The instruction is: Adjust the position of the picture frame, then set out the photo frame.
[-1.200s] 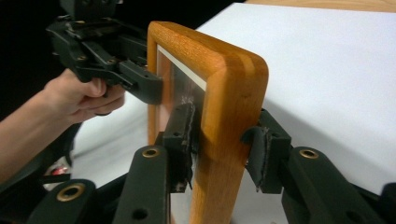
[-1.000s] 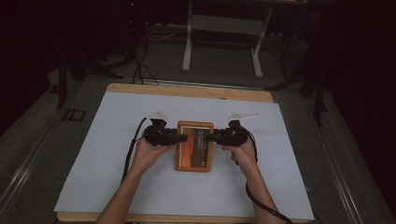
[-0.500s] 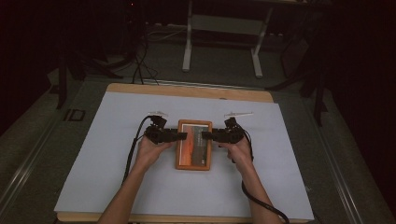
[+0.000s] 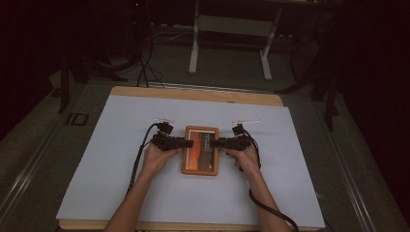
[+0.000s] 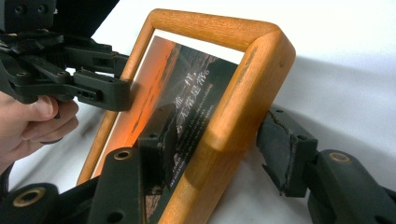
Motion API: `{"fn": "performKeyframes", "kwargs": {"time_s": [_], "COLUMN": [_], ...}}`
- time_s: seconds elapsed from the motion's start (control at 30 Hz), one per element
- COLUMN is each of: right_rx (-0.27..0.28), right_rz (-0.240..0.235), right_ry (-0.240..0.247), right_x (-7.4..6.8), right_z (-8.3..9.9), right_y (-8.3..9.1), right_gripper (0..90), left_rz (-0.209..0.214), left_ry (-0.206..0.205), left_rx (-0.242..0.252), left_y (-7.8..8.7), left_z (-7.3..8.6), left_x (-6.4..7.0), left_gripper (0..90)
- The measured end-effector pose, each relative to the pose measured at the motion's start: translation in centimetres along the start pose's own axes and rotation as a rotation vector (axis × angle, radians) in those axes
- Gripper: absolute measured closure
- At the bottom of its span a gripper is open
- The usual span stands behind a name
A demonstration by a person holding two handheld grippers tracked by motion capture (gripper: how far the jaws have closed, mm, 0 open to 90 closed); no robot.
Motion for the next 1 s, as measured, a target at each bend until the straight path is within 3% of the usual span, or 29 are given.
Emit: {"fn": "performKeyframes", "kwargs": {"time_s": [0.23,0.47,0.6,1.0], "right_rx": [0.001,0.017,0.027,0.067], "right_rz": [0.035,0.062,0.081,0.164], "right_ry": [0.04,0.084,0.109,0.225], "right_x": [0.0,-0.1,-0.1,-1.0], "right_z": [-0.1,-0.3,-0.5,-1.6], "right_y": [0.4,1.3,1.6,2.7], "right_gripper": [49.0,51.2,51.0,53.8], "left_rz": [-0.032,-0.061,-0.071,-0.123], "left_ry": [-0.045,-0.059,-0.057,-0.152], "left_rx": [0.007,0.03,0.082,0.196], "left_y": [0.1,0.3,1.0,4.8], "left_z": [0.0,0.0,-0.9,-1.3], "left_x": [0.1,0.2,0.3,1.5], "left_gripper": [47.3,46.3,46.0,46.0]}}
Point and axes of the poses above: each handheld gripper's, and its own axes: y roughly backward along the jaws, z roughly out of its underside, x roughly to its right, the point moved 9 cm from there along -y, roughly forward along the jaws, and after that the axes turned 8 degrees about x, right-handed, at the moved point
